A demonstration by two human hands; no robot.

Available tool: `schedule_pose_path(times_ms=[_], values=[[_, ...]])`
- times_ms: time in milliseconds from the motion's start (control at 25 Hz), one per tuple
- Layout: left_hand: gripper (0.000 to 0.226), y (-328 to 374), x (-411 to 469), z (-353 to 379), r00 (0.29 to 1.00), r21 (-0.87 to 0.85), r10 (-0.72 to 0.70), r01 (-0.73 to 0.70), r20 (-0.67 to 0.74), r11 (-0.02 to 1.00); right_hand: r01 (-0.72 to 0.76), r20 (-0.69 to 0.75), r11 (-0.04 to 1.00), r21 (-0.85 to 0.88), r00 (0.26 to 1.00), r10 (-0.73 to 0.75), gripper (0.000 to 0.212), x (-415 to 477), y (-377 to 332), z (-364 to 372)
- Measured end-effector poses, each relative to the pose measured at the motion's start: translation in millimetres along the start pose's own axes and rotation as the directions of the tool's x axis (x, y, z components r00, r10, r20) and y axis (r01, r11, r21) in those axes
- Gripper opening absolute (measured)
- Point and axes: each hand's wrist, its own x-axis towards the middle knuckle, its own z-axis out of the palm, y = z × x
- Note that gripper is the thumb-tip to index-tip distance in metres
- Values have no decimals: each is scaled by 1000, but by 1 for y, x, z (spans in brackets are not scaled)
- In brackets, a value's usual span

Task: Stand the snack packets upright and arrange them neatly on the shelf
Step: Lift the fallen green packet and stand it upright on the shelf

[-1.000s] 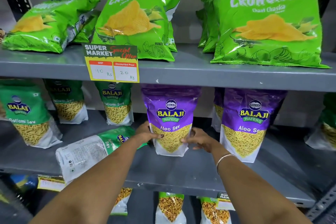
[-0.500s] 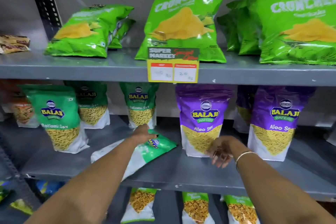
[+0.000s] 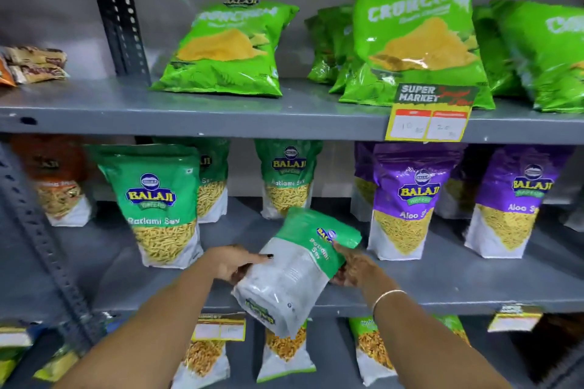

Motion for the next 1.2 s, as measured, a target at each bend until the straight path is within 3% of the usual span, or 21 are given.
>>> schedule_pose_path(times_ms=[160,280,400,520,640,760,840,920,1000,1040,1120,1200], values=[[19,22,-15,-4,993,136,16,-32,121,990,149,159,986,-73,978,-136,22,-16,-40,1],[23,43,-23,-5,988,74,125,-132,94,988,261,208,959,-106,949,-235,6,-25,-82,14],[46,48,-11,-6,975,24,214,-213,-66,977,420,186,897,-140,901,-393,4,-35,-105,31],[67,46,13,-2,907,62,326,-321,-268,945,524,171,842,-127,848,-501,10,-26,-107,46],[72,40,26,5,842,90,351,-345,-411,934,541,172,836,-89,835,-522,12,-10,-99,51],[71,32,32,11,823,76,318,-321,-471,944,564,176,822,-80,819,-546,8,-5,-94,56],[77,28,35,9,836,38,312,-331,-451,943,564,222,814,-140,819,-529,24,-5,-91,55],[83,26,36,5,868,-7,299,-328,-397,944,517,287,788,-335,852,-437,48,-2,-81,47],[80,26,33,5,900,-25,281,-306,-333,952,340,244,751,-566,939,-241,82,1,-64,38],[76,27,30,6,916,-40,269,-293,-298,955,232,200,770,-594,970,-138,88,-1,-57,38],[68,28,24,5,948,-86,242,-264,-208,961,135,164,805,-577,985,-47,70,3,-47,42],[56,26,20,-2,974,-90,196,-207,-115,974,177,191,817,-549,978,-84,26,2,-45,48]])
